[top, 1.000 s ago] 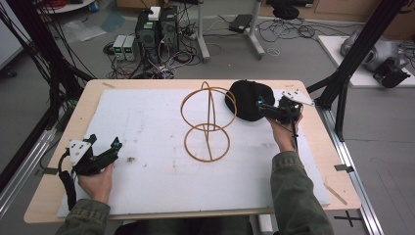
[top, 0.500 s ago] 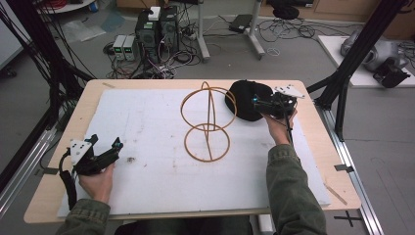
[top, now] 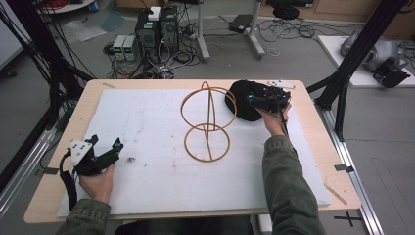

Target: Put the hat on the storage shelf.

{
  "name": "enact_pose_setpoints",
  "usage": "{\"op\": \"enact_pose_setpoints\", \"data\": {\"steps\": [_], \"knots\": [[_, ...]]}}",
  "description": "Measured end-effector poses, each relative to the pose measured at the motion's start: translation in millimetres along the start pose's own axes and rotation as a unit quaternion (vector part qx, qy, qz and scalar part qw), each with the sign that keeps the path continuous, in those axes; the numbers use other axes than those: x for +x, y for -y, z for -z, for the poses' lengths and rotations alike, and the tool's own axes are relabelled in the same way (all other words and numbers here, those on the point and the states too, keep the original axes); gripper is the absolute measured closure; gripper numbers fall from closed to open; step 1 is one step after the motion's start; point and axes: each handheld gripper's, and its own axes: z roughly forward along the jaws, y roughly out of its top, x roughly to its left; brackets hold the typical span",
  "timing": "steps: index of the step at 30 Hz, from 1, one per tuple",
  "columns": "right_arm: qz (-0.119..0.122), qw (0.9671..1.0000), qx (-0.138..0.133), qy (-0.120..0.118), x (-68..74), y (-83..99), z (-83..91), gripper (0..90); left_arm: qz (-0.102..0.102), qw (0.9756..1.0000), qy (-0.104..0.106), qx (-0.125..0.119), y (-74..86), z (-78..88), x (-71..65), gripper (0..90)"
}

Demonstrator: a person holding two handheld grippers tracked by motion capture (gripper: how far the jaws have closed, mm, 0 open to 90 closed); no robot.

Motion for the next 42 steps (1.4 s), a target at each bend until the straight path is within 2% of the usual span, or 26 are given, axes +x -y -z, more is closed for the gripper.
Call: {"op": "enact_pose_setpoints", "data": {"steps": [3,8,12,13,16,18,21,23,25,27,28,29,32,35,42], "knots": [[0.0,0.9999,0.016,-0.001,0.7,-2.8,-11.1,3.0,0.002,1.0,0.0,0.0,0.0,0.3,0.3,18.5],[-0.001,0.9994,0.033,-0.001,2.7,-2.4,-19.8,3.1,0.002,1.0,-0.002,0.0,0.3,1.0,1.3,18.5],[-0.016,0.9986,0.049,0.01,-0.2,3.0,-25.9,3.1,0.002,1.0,-0.002,0.001,0.7,1.4,2.1,18.5],[-0.026,0.9978,0.059,0.012,-2.1,5.4,-27.9,3.1,0.002,1.0,-0.002,0.002,0.7,1.5,2.2,18.6],[-0.019,0.9975,0.066,0.02,-1.9,6.5,-28.5,6.9,0.002,1.0,0.001,0.001,1.0,1.2,1.2,18.8],[-0.012,0.9972,0.069,0.029,-0.2,6.6,-28.4,14.7,-0.002,1.0,0.002,0.001,0.8,1.2,0.4,18.8],[-0.012,0.9974,0.065,0.026,0.9,6.6,-28.5,17.5,-0.002,1.0,0.003,0.001,0.9,0.9,0.4,18.8],[-0.014,0.9973,0.068,0.026,2.6,7.0,-28.5,23.1,-0.001,1.0,0.004,0.002,0.8,1.0,0.8,18.8],[-0.022,0.9969,0.072,0.024,3.0,7.8,-28.9,27.3,-0.002,1.0,0.004,0.001,0.5,1.4,0.5,18.9],[-0.044,0.996,0.077,0.015,2.4,9.9,-30.2,36.3,-0.005,1.0,0.004,0.0,0.2,1.8,-0.2,18.9],[-0.046,0.9959,0.077,0.013,2.5,10.2,-30.4,40.3,-0.006,1.0,0.004,-0.001,0.2,1.9,-0.4,18.9],[-0.046,0.9959,0.078,0.011,2.8,10.2,-30.4,40.3,-0.004,1.0,0.005,-0.001,0.3,1.8,-0.7,19.0],[-0.043,0.9958,0.08,0.008,3.8,10.2,-30.5,62.1,-0.004,1.0,0.005,-0.001,0.4,1.7,-0.2,19.0],[-0.049,0.9944,0.094,0.004,2.9,10.4,-28.8,85.1,-0.003,1.0,0.007,0.0,0.4,1.9,0.1,19.0],[-0.056,0.9953,0.079,0.004,0.4,13.5,-23.4,87.5,-0.003,1.0,0.008,-0.002,0.7,1.7,-0.2,19.1]]}}
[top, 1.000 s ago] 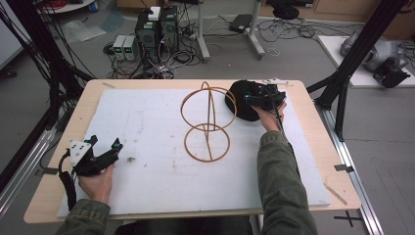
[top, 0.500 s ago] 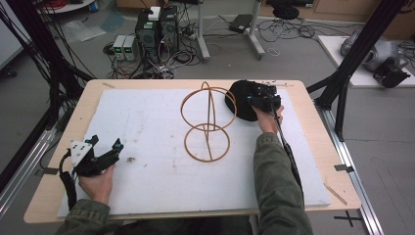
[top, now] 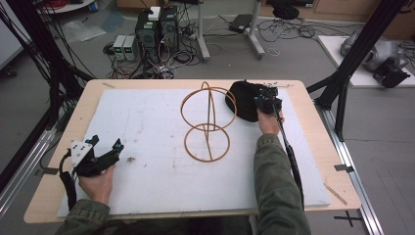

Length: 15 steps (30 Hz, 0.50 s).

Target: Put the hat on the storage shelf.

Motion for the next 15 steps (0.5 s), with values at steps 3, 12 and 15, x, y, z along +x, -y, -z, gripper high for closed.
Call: {"op": "enact_pose_setpoints", "data": {"steps": [3,12,15], "knots": [[-0.006,1.0,-0.004,0.003,-0.2,0.9,1.1,87.5,0.001,1.0,0.0,0.001,0.0,0.3,0.2,19.0],[-0.011,0.9996,-0.023,0.01,-5.0,1.4,11.1,87.5,-0.001,1.0,0.001,0.002,-0.2,1.2,0.7,19.1],[-0.016,0.9993,-0.033,0.009,-7.5,0.0,17.6,87.4,-0.001,1.0,0.001,0.001,-0.4,1.3,0.4,19.1]]}}
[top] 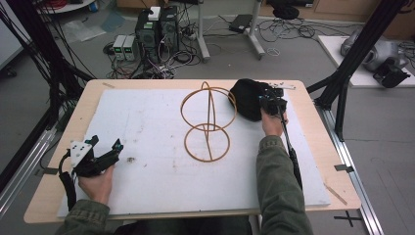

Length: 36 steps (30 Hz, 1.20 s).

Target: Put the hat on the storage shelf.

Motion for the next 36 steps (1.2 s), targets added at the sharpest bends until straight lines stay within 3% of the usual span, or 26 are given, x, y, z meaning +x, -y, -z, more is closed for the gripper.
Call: {"op": "enact_pose_setpoints", "data": {"steps": [10,22,28,32,36], "knots": [[-0.001,0.998,-0.063,-0.005,-1.5,-15.4,37.2,87.4,0.001,1.0,0.006,0.002,-0.1,-3.2,-2.3,19.2],[-0.008,0.9938,-0.111,-0.013,-3.0,-25.9,63.4,87.4,-0.002,0.9999,0.014,0.001,-0.9,-8.8,-7.8,19.2],[-0.014,0.9895,-0.142,-0.023,-4.2,-31.1,78.7,87.4,-0.002,0.9999,0.014,0.001,-1.0,-8.6,-8.1,19.2],[-0.03,0.9836,-0.173,-0.041,-6.8,-35.0,91.7,87.4,-0.002,0.9999,0.013,0.001,-1.0,-8.6,-8.1,19.2],[-0.033,0.9802,-0.19,-0.047,-7.5,-37.0,99.2,87.3,-0.002,0.9999,0.014,0.001,-1.1,-8.9,-8.4,19.1]]}}
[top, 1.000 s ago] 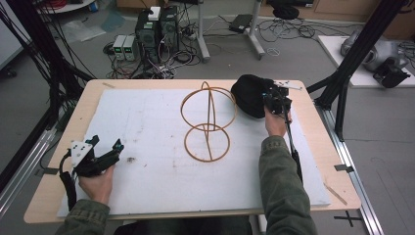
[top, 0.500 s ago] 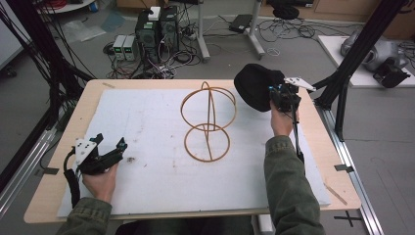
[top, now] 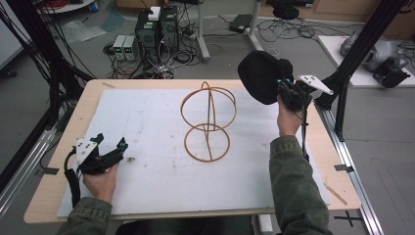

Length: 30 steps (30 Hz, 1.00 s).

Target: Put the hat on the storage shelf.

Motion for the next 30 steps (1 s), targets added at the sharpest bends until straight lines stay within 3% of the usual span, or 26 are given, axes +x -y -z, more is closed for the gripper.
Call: {"op": "enact_pose_setpoints", "data": {"steps": [11,21,30], "knots": [[-0.01,0.9991,-0.036,-0.018,5.7,-13.1,17.3,87.3,0.002,1.0,-0.001,0.0,-0.5,0.2,0.3,19.2],[0.004,0.9957,-0.074,-0.055,26.2,-33.7,34.7,87.3,0.007,1.0,-0.003,-0.004,-0.9,2.4,2.3,19.4],[0.004,0.992,-0.087,-0.092,37.0,-43.3,42.5,87.3,0.008,1.0,-0.003,-0.004,-1.1,3.4,3.4,19.4]]}}
